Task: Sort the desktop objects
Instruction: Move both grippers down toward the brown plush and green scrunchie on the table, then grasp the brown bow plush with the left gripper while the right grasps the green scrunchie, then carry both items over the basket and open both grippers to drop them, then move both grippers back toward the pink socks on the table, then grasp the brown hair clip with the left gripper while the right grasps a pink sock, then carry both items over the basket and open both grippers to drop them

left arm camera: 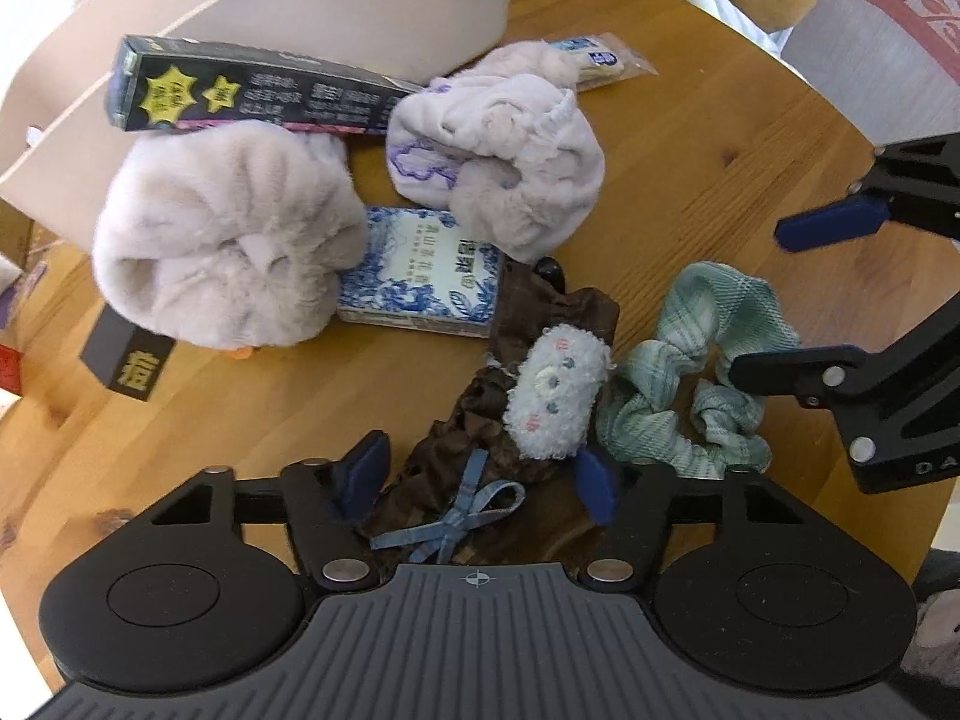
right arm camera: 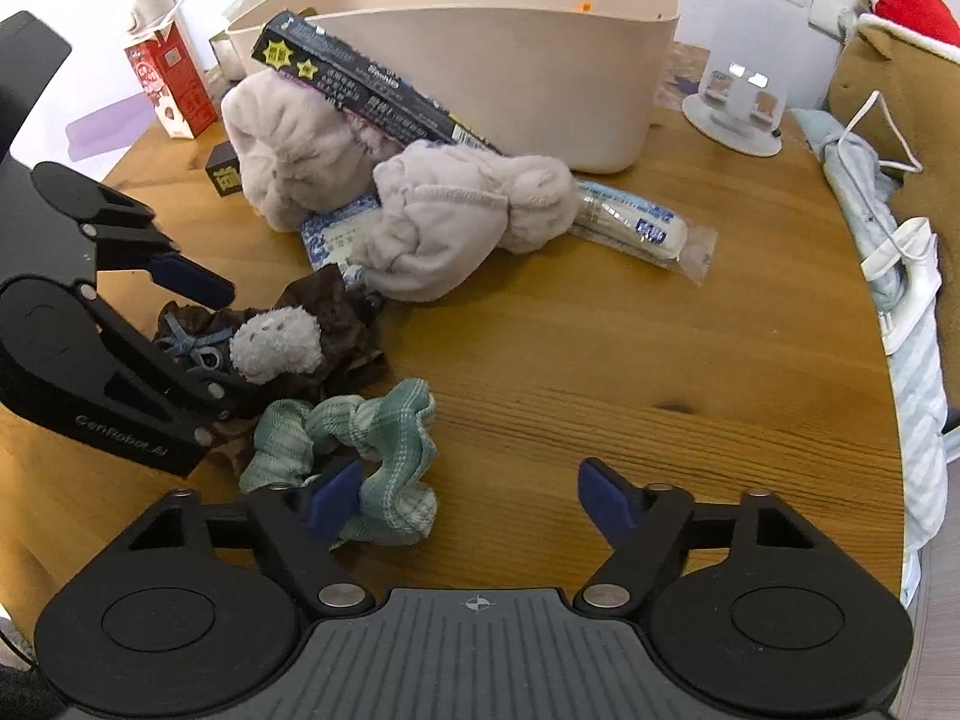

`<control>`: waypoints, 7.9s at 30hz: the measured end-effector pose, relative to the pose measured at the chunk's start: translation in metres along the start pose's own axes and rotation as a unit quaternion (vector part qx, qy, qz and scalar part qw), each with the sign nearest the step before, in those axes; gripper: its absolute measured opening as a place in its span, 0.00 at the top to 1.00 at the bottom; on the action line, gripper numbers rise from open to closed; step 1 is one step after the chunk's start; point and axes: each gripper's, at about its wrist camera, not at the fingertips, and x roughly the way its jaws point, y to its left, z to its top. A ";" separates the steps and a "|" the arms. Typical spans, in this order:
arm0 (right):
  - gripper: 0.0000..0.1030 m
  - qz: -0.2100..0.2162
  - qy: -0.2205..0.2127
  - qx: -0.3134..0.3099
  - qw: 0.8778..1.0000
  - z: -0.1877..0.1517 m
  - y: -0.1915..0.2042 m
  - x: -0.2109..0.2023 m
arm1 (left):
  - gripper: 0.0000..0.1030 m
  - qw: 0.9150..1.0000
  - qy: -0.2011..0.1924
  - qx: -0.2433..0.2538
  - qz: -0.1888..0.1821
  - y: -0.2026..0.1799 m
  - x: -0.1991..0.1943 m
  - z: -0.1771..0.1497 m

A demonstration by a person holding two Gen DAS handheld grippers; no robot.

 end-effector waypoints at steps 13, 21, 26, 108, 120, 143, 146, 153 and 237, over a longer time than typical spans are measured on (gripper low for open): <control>0.83 0.023 0.004 -0.006 1.000 -0.002 0.000 -0.003 | 0.55 1.000 -0.027 0.007 -0.010 0.005 -0.002 -0.006; 0.84 0.017 -0.008 0.013 1.000 -0.004 -0.009 -0.014 | 0.56 0.999 -0.038 -0.030 -0.011 0.012 -0.011 -0.018; 0.84 0.015 -0.022 0.026 0.999 -0.003 -0.015 -0.023 | 0.65 0.998 -0.054 -0.035 -0.017 0.016 -0.023 -0.026; 0.84 0.013 -0.154 -0.092 0.984 0.239 -0.063 -0.013 | 0.63 0.985 -0.097 -0.105 0.091 0.112 -0.038 0.146; 0.27 0.014 -0.167 -0.057 0.984 0.226 -0.078 -0.026 | 0.24 0.979 -0.103 -0.143 0.103 0.109 -0.051 0.141; 0.00 0.024 -0.146 -0.043 0.988 0.153 -0.058 -0.050 | 0.21 0.973 -0.126 -0.151 0.117 0.074 -0.111 0.076; 0.00 0.027 -0.139 -0.047 0.989 0.142 -0.053 -0.053 | 0.21 0.974 -0.115 -0.161 0.111 0.064 -0.115 0.064; 0.00 0.024 -0.110 -0.084 0.990 0.115 -0.041 -0.052 | 0.21 0.970 -0.056 -0.221 0.087 0.044 -0.108 0.027; 0.79 0.069 -0.086 -0.178 0.978 0.075 -0.028 -0.046 | 0.53 0.931 0.051 -0.360 0.037 0.007 -0.084 -0.005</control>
